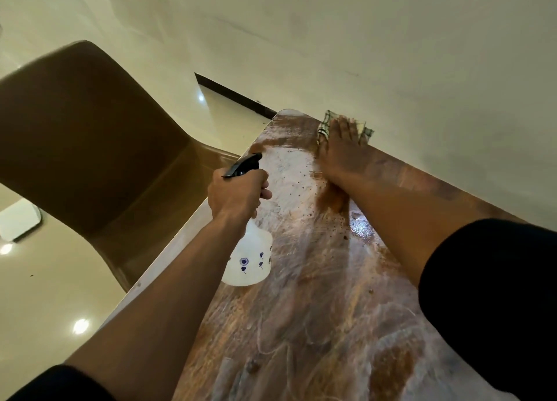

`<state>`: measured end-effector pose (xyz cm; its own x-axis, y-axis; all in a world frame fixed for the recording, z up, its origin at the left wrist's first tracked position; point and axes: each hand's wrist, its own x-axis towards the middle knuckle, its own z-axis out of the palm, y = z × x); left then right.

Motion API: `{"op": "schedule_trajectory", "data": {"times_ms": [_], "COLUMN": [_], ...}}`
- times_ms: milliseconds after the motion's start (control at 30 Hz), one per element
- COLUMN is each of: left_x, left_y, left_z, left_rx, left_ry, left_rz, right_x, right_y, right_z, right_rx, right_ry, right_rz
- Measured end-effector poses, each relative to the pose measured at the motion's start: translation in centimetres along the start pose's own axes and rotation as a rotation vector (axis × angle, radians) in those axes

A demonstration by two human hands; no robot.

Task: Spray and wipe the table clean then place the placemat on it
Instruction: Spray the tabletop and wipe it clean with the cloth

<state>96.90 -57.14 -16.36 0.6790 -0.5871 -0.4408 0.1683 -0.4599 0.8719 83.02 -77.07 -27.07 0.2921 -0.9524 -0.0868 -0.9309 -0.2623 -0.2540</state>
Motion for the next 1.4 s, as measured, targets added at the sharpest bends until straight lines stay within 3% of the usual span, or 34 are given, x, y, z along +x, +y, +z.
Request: {"op": "schedule_trajectory", "data": {"times_ms": [233, 600, 1033, 1133, 1233, 1400], "left_x": [0.0, -0.2, -0.9, -1.2, -1.4, -1.6], "left_y": [0.2, 2.3, 1.3, 1.5, 1.9, 2.3], "left_z": [-1.0, -3.1, -2.9, -2.9, -2.6, -1.7], "left_rx": [-0.018, -0.001, -0.009, -0.003, -0.003, 0.012], "left_ry": [-0.015, 0.024, 0.005, 0.010, 0.020, 0.008], "left_rz": [-0.010, 0.047, 0.022, 0.032, 0.028, 0.039], "right_x": [0.5, 0.9, 4.6, 1.9, -1.9, -2.1], "right_y": [-1.1, -12.6, -9.1, -9.1, -8.2, -6.6], "right_z": [0.4, 2.2, 1.5, 2.2, 2.7, 2.7], "right_rx": [-0.026, -0.077, -0.012, 0.003, 0.038, 0.020], "right_ry": [0.043, -0.159, -0.066, -0.003, 0.065, -0.075], "right_rz": [0.036, -0.596, -0.147, -0.210, -0.403, -0.595]}}
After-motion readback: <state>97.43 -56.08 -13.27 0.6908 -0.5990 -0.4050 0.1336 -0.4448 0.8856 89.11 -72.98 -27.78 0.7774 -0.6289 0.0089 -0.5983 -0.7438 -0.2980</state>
